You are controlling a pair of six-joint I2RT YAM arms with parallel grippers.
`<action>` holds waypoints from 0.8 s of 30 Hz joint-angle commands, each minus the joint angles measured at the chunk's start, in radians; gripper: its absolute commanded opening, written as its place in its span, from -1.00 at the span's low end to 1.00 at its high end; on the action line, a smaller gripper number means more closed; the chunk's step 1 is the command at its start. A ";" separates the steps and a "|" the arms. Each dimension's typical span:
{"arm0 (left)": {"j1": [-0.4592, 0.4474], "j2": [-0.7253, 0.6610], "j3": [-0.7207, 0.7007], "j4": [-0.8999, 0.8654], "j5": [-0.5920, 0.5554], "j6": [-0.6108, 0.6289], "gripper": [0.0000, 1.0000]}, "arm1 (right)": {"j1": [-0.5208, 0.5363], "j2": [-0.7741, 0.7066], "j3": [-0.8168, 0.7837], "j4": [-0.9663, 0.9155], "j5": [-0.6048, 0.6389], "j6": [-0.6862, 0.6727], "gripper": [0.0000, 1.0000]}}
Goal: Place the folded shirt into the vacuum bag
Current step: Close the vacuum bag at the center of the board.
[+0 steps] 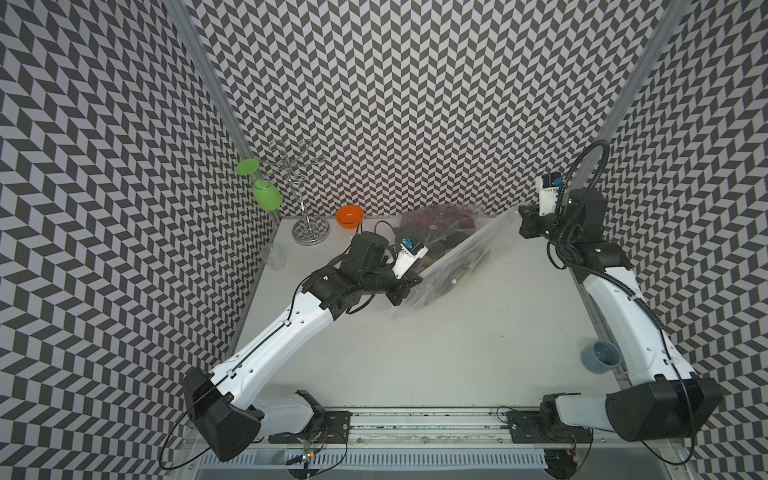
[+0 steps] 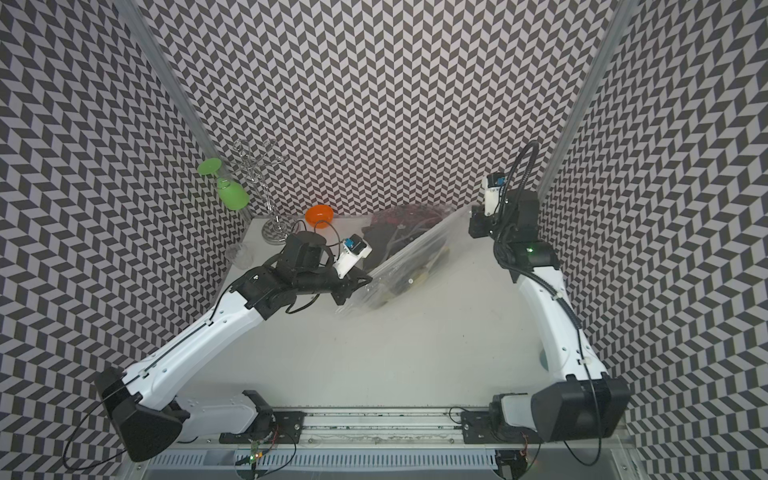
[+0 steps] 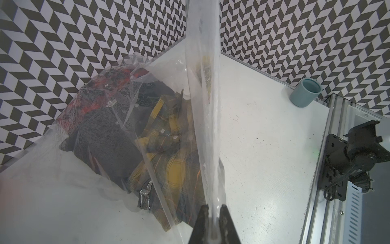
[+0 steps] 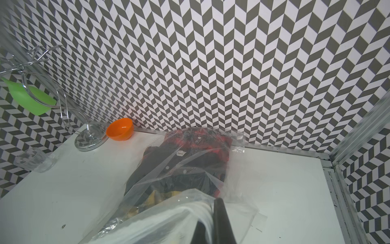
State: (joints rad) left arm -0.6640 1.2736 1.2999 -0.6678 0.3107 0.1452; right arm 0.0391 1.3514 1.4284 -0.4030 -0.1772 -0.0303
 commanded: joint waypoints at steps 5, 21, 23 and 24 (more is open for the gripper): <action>0.003 -0.040 -0.049 -0.328 -0.041 0.002 -0.88 | -0.141 0.032 0.103 0.344 0.349 0.037 -1.00; -0.009 -0.033 -0.057 -0.325 -0.017 0.006 -0.89 | -0.200 0.079 0.161 0.337 0.331 0.069 -1.00; -0.009 -0.030 -0.059 -0.321 -0.015 0.007 -0.89 | -0.204 0.081 0.158 0.339 0.327 0.073 -1.00; -0.009 -0.030 -0.060 -0.322 -0.015 0.008 -0.89 | -0.205 0.081 0.156 0.341 0.324 0.075 -1.00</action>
State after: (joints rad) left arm -0.6815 1.2682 1.2865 -0.6701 0.3119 0.1436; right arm -0.0536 1.4273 1.5192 -0.3962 -0.1539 0.0063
